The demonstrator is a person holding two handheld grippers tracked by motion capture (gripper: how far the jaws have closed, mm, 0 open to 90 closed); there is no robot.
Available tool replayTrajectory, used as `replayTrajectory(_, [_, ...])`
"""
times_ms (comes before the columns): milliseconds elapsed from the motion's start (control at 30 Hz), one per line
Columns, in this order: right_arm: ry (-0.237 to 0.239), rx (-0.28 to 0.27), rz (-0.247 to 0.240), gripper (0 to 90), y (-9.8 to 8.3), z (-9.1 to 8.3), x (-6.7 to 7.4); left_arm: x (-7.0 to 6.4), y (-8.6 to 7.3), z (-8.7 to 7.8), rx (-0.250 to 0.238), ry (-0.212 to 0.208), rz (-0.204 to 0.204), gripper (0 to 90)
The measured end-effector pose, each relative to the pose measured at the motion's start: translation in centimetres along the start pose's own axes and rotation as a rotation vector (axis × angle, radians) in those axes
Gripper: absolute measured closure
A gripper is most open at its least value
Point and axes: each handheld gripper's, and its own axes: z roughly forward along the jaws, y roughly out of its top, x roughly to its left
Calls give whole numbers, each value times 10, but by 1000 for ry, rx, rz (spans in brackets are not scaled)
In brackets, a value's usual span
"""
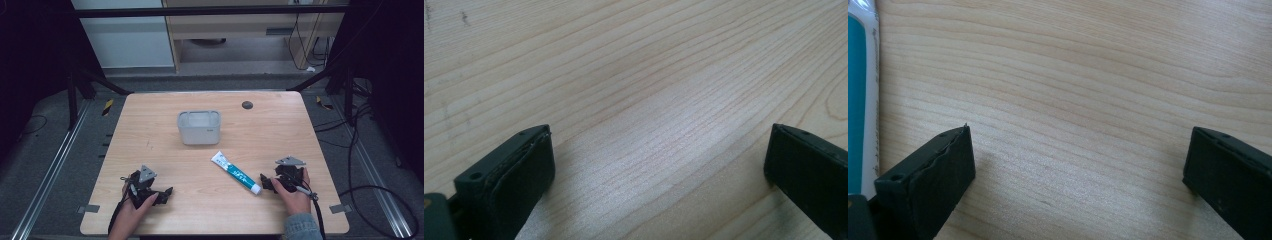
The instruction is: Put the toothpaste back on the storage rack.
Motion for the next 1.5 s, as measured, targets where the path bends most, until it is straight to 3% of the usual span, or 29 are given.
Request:
replayTrajectory(133, [0, -3, 7, 23, 0, -1, 0, 0, 0, 0, 0, 0, 0, 0])
replayTrajectory(267, [6, -31, 23, 152, 0, -6, 0, 0, 0, 0, 0, 0, 0, 0])
replayTrajectory(467, [24, -131, -19, 255, 10, -21, 9, 0, 0, 0, 0, -1, 1, 0])
replayTrajectory(633, [41, -155, -83, 338, 25, -36, 22, 0, 0, 0, 0, 3, -3, 0])
replayTrajectory(733, [68, -136, -75, 354, 32, -39, 30, 0, 0, 0, 0, 3, -3, 0])
replayTrajectory(1033, [125, -56, -123, 390, 48, -37, 51, -1, 1, 1, -2, 9, -12, 0])
replayTrajectory(1500, [151, 91, -221, 413, 81, -27, 84, -3, 5, 5, -2, 24, -26, 0])
